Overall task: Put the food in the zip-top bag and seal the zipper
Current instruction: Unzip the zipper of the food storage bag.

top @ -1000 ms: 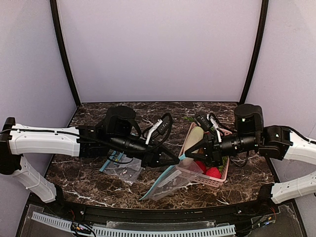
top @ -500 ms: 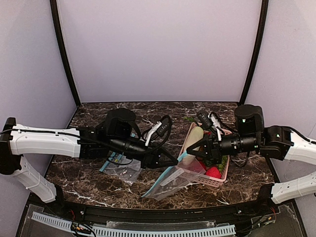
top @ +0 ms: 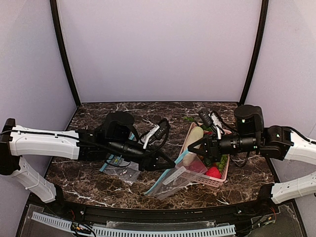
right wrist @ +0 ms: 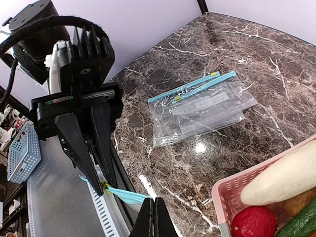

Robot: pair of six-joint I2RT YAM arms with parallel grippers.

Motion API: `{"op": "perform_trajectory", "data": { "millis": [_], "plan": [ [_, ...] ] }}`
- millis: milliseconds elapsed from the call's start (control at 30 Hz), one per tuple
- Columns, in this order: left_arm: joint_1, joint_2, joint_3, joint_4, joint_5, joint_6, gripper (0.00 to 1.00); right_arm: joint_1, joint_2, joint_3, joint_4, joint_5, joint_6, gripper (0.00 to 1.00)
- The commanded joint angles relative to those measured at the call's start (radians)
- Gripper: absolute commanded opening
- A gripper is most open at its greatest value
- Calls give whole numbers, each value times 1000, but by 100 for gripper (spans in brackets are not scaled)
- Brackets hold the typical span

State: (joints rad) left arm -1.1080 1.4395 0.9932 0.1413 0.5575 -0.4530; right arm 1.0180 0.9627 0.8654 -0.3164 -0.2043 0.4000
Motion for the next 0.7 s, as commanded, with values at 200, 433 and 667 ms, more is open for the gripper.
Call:
{"op": "perform_trajectory", "data": {
  "millis": [200,433,667],
  "plan": [
    [2,-52,-51,-51,33,-3,1,-47,-15,-12,20,119,48,0],
    [5,-56,-61,-60,33,-4,1,-85,-10,-16,20,122,59,0],
    [8,-63,-81,-65,33,-5,1,-128,-7,-10,21,125,54,0]
  ]
}}
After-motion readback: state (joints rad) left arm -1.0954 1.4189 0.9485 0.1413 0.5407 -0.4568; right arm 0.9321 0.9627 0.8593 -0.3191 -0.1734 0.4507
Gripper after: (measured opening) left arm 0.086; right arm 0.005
